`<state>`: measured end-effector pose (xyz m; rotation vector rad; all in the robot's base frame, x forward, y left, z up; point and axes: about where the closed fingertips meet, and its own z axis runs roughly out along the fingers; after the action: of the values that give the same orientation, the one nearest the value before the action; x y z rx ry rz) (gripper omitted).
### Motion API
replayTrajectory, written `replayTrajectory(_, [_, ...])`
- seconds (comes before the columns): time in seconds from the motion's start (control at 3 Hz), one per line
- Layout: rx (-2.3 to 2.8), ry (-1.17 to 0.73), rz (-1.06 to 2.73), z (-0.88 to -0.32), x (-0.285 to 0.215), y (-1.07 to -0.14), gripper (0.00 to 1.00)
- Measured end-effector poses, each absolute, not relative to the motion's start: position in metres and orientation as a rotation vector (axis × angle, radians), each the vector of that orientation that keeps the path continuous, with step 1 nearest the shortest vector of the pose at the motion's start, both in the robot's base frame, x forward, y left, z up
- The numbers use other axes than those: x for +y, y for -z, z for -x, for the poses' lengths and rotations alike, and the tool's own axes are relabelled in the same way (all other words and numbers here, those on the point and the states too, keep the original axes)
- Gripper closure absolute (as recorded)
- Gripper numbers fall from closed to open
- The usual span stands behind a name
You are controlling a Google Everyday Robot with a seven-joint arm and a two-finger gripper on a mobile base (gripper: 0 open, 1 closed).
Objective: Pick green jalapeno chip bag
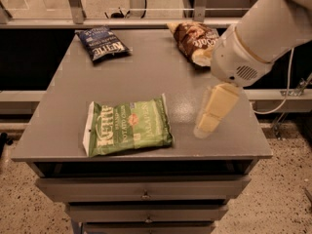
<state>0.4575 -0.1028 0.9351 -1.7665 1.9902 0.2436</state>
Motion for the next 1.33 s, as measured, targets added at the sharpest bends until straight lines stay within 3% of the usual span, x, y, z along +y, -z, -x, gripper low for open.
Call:
replayTrajectory(1.0, [1.864,-0.504,1.796,-0.484,0.005,-0.867,0.0])
replayTrajectory(1.33, [1.876,-0.531,1.779,-0.501,0.016,-0.842,0.25])
